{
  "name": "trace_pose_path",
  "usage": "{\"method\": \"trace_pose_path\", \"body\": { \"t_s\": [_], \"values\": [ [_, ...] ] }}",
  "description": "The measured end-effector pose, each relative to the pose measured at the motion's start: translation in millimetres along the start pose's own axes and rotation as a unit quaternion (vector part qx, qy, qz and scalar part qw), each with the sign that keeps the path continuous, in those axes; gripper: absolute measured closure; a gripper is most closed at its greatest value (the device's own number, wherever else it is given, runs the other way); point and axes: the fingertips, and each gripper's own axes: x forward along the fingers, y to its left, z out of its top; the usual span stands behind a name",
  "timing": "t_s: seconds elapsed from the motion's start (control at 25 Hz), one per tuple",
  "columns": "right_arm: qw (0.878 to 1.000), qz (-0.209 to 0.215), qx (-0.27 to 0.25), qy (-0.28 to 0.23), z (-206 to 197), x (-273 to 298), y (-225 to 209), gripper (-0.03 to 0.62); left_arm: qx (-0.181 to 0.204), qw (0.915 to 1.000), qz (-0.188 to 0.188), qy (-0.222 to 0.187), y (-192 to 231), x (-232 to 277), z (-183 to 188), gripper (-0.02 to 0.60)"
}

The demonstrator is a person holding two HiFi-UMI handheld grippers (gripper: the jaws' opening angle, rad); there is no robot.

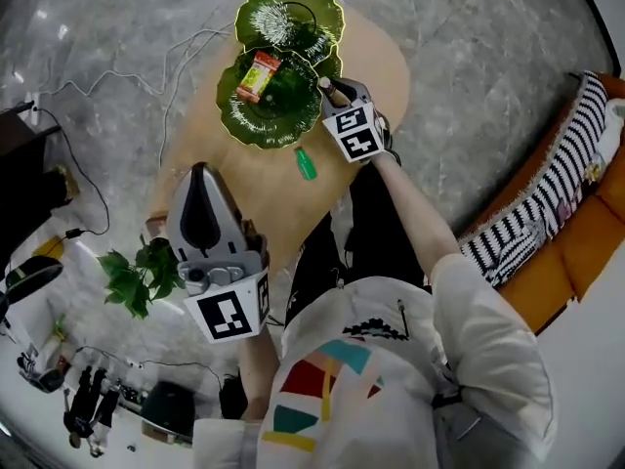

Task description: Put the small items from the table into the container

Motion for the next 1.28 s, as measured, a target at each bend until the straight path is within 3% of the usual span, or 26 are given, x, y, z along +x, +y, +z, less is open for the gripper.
{"method": "trace_pose_path", "body": {
  "t_s": [0.12, 0.2, 0.36, 0.48, 0.72, 0.84, 0.88, 0.92, 1.04, 1.2, 1.28],
  "values": [
    [0.999, -0.025, 0.036, -0.024, -1, 7, -4, 0.489, -0.006, 0.9999, 0.008, -0.003, 3, -2, -2, 0.572],
    [0.996, -0.049, 0.051, -0.045, 5, 5, -7, 0.408, -0.012, 0.9997, 0.020, -0.004, 8, -5, -3, 0.572],
    [0.999, -0.018, 0.006, -0.047, 15, -22, 16, 0.368, -0.017, 0.9990, 0.036, -0.018, 17, -17, 9, 0.572],
    [0.998, -0.013, 0.000, -0.064, 33, -63, 24, 0.368, -0.024, 0.9977, 0.048, -0.042, 22, -25, 30, 0.572],
    [0.985, -0.079, 0.067, -0.136, 84, -174, 6, 0.369, -0.012, 0.9951, 0.022, -0.095, 9, -20, 79, 0.572],
    [0.982, -0.036, 0.029, -0.184, 121, -226, 24, 0.370, -0.014, 0.9924, 0.006, -0.122, -2, -17, 100, 0.572],
    [0.979, -0.022, 0.012, -0.200, 135, -243, 29, 0.431, -0.014, 0.9915, 0.002, -0.129, -7, -16, 106, 0.572],
    [0.976, -0.020, 0.000, -0.218, 149, -260, 31, 0.582, -0.015, 0.9908, -0.003, -0.134, -13, -16, 112, 0.572],
    [0.962, -0.021, -0.015, -0.271, 187, -308, 36, 0.582, -0.016, 0.9893, -0.015, -0.144, -31, -17, 124, 0.572],
    [0.945, 0.013, -0.032, -0.324, 220, -354, 57, 0.582, -0.012, 0.9877, -0.020, -0.155, -43, -20, 135, 0.572],
    [0.937, 0.004, -0.030, -0.349, 233, -369, 60, 0.582, -0.005, 0.9868, -0.017, -0.161, -43, -23, 140, 0.572]
  ]
}}
